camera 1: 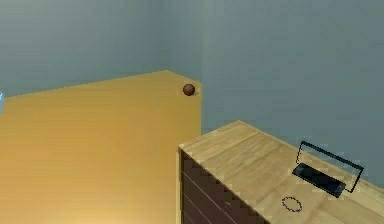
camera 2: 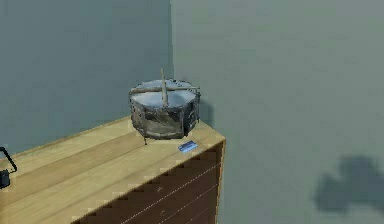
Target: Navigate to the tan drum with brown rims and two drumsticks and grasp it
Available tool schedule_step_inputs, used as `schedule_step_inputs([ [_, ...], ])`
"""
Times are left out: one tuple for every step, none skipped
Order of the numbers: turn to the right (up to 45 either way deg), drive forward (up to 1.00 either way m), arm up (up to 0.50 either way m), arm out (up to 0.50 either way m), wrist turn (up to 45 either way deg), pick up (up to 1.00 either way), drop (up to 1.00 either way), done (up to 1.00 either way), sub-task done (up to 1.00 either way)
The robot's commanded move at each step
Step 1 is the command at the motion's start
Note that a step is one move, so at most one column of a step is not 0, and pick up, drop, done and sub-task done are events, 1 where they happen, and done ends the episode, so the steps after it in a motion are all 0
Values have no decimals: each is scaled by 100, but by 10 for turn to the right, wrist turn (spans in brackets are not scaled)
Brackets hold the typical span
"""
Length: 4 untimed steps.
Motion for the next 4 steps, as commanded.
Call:
schedule_step_inputs([
  [0,0,50,0,0,0,0,0,0],
  [0,0,38,0,0,0,0,0,0],
  [0,0,0,42,0,0,0,0,0],
  [0,0,0,0,450,0,0,0,0],
])
